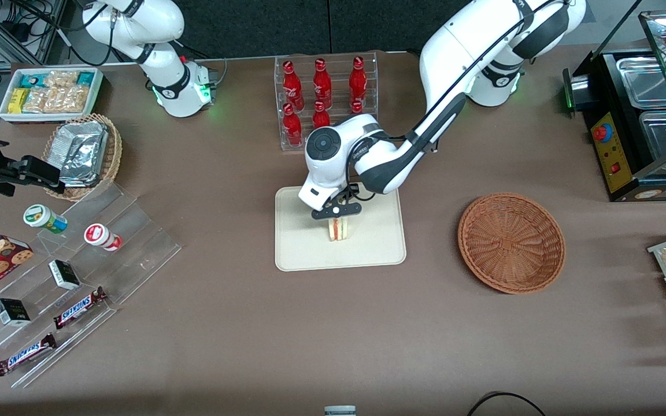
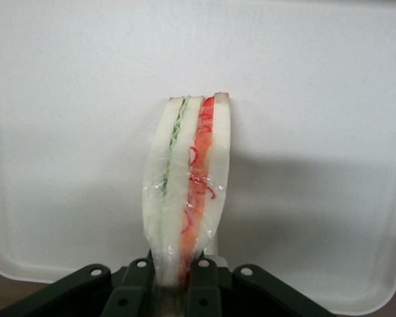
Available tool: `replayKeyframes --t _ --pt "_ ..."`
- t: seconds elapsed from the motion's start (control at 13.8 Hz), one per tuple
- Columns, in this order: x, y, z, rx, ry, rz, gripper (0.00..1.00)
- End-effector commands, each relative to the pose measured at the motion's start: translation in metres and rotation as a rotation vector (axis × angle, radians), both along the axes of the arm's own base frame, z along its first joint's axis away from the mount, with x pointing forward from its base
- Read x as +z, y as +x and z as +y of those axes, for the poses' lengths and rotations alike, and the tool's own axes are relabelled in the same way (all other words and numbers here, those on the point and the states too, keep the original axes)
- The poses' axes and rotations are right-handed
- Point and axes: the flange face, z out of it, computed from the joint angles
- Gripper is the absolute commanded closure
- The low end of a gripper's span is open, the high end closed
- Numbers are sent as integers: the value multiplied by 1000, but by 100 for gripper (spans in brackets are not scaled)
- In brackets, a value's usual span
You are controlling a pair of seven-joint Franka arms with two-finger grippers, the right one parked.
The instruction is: Place sandwich from basket to tray
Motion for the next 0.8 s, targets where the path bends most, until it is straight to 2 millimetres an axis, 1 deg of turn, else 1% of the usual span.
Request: replayKeyframes --t 0.0,0.07,0.15,0.29,0.36,0.44,0.51,0.58,0.65,0.73 --pt "-2 2 -6 1 7 -23 84" --pt "-3 3 -5 1 8 -19 78" --pt "-4 1 -5 -2 10 -18 41" --pt "-3 2 -6 -1 9 -18 36" --pt "-2 2 -6 -3 9 -19 11" --pt "1 3 -5 0 12 -21 0" --pt "6 4 -4 9 18 -22 0" --pt "16 7 -1 23 33 -17 0" --pt "35 11 3 39 47 -17 0" --pt "58 14 8 53 62 -26 0"
